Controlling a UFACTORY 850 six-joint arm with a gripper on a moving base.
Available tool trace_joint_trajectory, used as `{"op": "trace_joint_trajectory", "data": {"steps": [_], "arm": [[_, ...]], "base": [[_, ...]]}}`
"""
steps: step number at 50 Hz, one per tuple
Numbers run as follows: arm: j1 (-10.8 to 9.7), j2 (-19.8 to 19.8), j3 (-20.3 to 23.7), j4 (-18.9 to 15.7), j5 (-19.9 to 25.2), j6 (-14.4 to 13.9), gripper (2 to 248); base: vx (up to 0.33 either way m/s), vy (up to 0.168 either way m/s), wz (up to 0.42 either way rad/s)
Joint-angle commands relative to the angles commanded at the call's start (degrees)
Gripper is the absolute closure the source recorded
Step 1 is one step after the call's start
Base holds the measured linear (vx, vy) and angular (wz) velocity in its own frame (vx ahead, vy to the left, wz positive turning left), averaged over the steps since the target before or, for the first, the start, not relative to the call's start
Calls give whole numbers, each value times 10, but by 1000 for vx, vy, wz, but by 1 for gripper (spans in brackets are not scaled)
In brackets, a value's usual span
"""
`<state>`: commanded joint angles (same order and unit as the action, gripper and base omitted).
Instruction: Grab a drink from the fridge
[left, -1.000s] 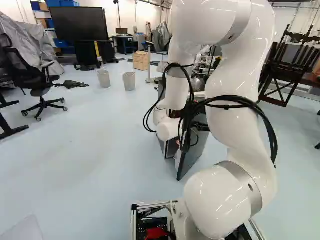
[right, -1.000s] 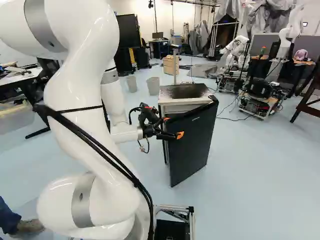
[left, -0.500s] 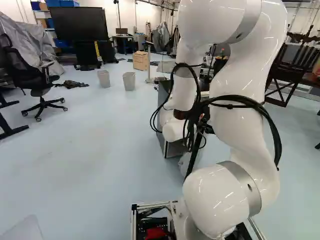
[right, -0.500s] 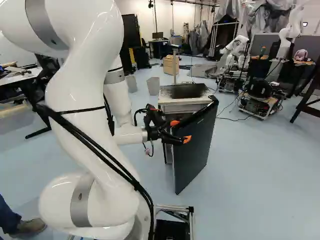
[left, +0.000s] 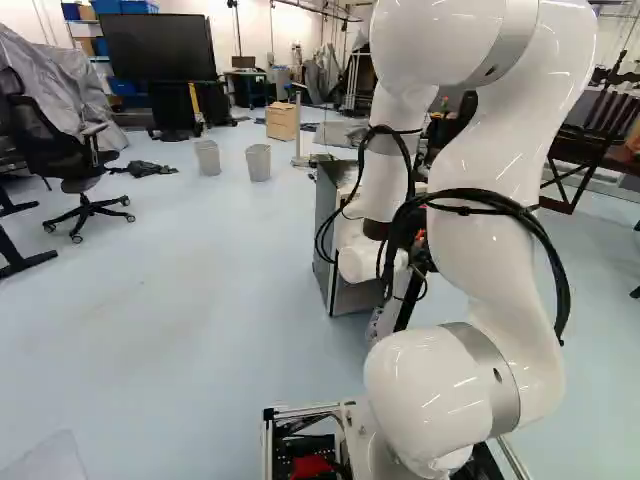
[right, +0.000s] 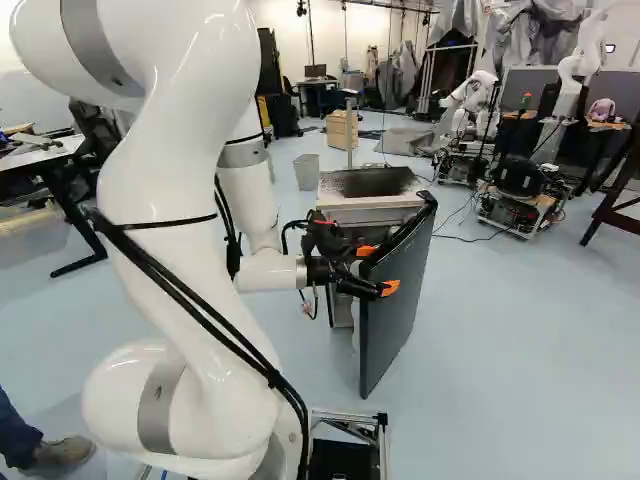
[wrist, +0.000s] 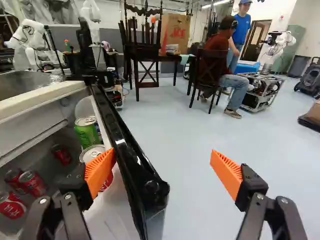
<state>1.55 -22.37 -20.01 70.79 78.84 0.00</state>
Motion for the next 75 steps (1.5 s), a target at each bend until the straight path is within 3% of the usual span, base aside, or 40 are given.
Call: {"op": "trace_joint_trajectory", "data": {"steps": [39,75], "arm": [[-116,-10,-18,0,9,0,3],[-225,-54,-92,0,9,0,3]], "base": [[0,0,0],[0,0,0]]}}
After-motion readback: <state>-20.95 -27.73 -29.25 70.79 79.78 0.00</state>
